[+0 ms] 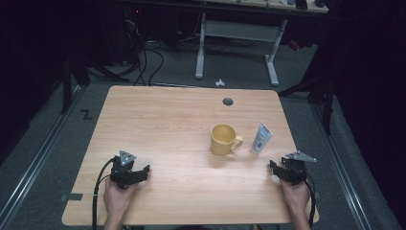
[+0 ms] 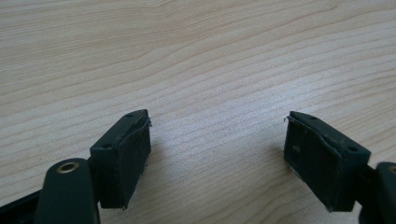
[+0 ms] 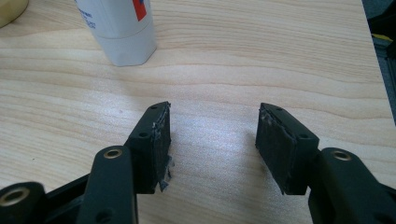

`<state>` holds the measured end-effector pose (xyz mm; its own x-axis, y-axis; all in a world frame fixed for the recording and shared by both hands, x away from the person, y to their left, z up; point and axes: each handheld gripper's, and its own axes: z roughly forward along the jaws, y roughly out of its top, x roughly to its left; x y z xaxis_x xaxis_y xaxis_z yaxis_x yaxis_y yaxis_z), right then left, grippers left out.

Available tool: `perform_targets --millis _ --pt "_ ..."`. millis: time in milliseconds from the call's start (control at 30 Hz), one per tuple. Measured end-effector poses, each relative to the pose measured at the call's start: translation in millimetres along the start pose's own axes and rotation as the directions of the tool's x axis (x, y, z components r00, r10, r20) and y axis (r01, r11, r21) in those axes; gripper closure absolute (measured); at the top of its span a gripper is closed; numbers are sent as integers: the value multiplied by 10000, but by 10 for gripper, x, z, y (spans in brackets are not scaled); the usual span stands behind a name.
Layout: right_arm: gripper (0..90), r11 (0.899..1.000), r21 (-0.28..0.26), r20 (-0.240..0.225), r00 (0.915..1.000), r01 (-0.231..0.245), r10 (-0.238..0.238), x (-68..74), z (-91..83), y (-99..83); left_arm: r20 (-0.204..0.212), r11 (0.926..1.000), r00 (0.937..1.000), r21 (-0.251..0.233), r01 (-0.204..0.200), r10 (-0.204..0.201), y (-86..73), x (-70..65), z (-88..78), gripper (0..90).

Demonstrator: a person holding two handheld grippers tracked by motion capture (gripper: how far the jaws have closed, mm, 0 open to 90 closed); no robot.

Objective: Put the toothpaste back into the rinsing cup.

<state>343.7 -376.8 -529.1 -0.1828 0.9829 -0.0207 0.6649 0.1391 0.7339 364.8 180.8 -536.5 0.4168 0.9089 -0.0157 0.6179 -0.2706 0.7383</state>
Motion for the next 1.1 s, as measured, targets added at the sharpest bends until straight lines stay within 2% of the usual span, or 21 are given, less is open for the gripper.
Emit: perform_targets --millis 800,1100 --pt "461 10000 -1 -74 10000 38 -38 -4 -4 -3 44 10000 10000 9 -31 31 -2 -3 -1 227" --pt "497 10000 -32 -14 10000 -86 86 -10 -15 -11 23 10000 10000 4 -8 8 -2 -5 -2 230"
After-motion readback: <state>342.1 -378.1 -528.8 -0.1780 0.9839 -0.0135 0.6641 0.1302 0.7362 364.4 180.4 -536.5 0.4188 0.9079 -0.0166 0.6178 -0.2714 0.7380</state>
